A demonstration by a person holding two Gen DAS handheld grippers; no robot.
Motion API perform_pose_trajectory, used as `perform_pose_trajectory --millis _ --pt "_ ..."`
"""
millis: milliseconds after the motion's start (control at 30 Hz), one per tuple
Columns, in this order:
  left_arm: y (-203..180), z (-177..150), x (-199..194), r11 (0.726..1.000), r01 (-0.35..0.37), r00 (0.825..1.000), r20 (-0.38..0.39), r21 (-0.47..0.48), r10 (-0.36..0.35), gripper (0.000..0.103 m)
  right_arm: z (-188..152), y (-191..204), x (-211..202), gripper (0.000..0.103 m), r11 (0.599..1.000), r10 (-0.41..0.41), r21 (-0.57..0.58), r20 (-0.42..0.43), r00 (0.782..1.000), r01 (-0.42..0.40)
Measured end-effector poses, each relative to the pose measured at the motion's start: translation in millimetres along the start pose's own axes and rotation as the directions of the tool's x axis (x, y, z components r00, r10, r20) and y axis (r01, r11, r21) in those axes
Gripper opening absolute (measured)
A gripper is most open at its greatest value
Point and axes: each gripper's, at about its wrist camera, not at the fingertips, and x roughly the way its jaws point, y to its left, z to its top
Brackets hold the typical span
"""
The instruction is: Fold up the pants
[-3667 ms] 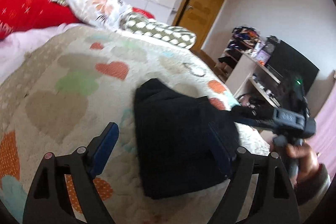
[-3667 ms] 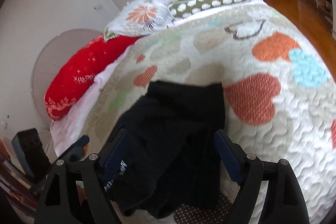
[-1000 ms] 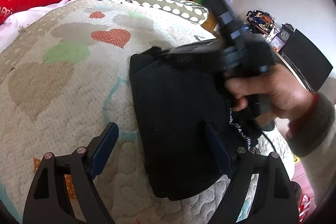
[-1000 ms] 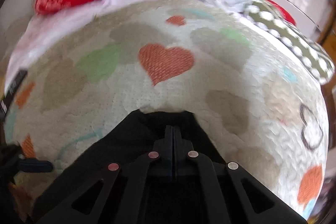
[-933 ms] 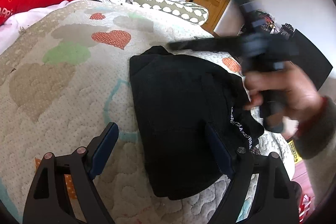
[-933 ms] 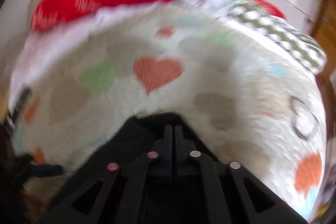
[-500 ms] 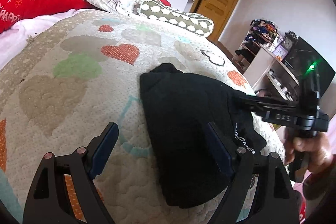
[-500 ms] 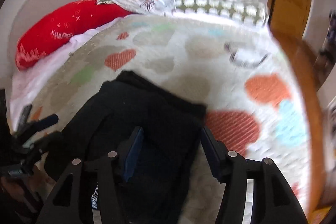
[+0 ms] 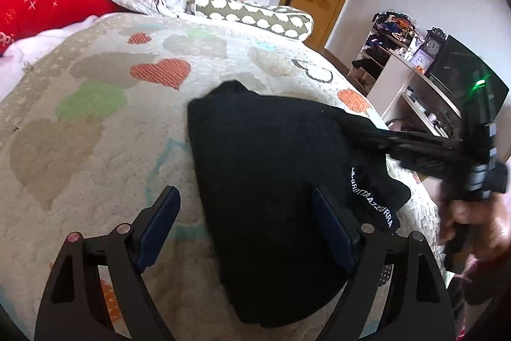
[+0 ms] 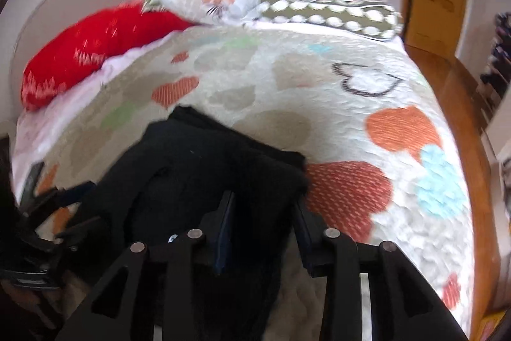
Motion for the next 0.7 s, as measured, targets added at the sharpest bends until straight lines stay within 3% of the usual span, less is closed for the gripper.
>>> perform_pose_trajectory --millis 67,200,300,367,700 --pt "0.1 0.6 -5.4 1.0 -0.03 0.999 0.025 0.01 0.029 0.085 -6.0 9.4 -24.4 0.038 0.999 0.049 -0.01 0.054 0.997 -0.049" --pt "-1.1 0.7 -2.9 0.999 -0.047 0.999 0.022 0.02 0.046 0.085 -25.2 31.1 -28.6 0.035 0.992 0.124 -0.029 0.029 0.992 -0.123" --pt "-2.4 -0.1 -0.1 0.998 -0.05 0.999 0.017 0.025 0.05 0.085 -45.9 37.6 -5.0 0.033 0.994 0.11 -0.023 -0.042 0.993 -0.111" --pt "-4.2 -1.1 3.5 0.998 -0.05 0.999 0.001 0.036 0.05 0.086 -56.2 33.7 3.7 0.033 0.994 0.105 0.004 -0.025 0.994 -0.105" --pt "-5.9 -2.3 -2.4 0.996 -0.071 0.997 0.018 0.044 0.071 0.086 -51.9 30.5 -30.8 0.036 0.995 0.096 0.031 0.007 0.995 -0.096"
